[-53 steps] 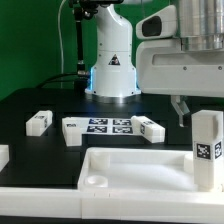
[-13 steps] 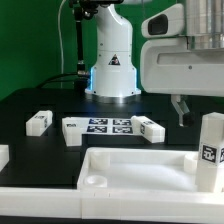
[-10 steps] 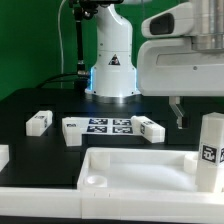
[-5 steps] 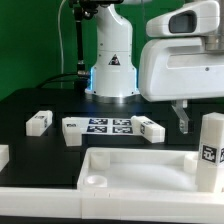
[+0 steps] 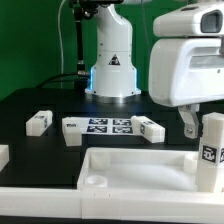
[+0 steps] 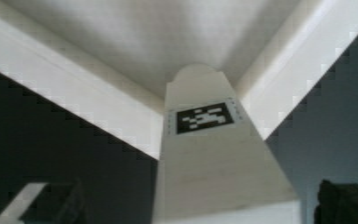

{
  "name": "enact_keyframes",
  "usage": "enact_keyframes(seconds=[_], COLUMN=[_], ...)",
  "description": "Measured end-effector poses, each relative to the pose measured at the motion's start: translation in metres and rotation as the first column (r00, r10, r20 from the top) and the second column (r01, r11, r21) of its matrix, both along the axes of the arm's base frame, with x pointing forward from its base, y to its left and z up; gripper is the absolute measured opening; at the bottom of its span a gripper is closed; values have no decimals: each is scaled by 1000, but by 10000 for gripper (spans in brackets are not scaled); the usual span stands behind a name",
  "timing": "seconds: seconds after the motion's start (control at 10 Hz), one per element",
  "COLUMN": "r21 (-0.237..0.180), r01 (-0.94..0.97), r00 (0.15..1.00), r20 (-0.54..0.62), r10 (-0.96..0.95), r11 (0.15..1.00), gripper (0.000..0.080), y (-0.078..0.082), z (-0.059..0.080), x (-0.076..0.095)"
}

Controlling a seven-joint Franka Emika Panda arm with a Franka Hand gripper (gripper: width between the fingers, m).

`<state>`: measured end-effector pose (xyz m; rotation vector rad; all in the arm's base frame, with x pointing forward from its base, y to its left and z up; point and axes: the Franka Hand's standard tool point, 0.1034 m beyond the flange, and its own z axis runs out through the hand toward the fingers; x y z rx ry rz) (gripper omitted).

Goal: Assemble desk

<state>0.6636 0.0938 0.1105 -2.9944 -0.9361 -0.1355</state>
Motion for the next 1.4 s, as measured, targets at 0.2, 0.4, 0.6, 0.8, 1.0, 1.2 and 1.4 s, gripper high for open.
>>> enact_keyframes(seconds=[0.2, 0.4, 0.6, 0.8, 1.0, 1.2, 1.4], r21=[0, 1, 2, 12, 22, 35, 60], r01=[-7, -4, 15, 125, 243, 395, 553], r00=[1000, 1000, 1000, 992, 970, 919, 833], r20=[0, -1, -1, -5, -11, -21, -39], r10=[7, 4, -15, -125, -243, -395, -552], r11=[1000, 1000, 1000, 992, 970, 918, 831], gripper=[526, 392, 289, 289, 289, 290, 290], y=[0, 0, 0, 0, 0, 0, 0], z=[0, 0, 0, 0, 0, 0, -1], x=[0, 0, 0, 0, 0, 0, 0])
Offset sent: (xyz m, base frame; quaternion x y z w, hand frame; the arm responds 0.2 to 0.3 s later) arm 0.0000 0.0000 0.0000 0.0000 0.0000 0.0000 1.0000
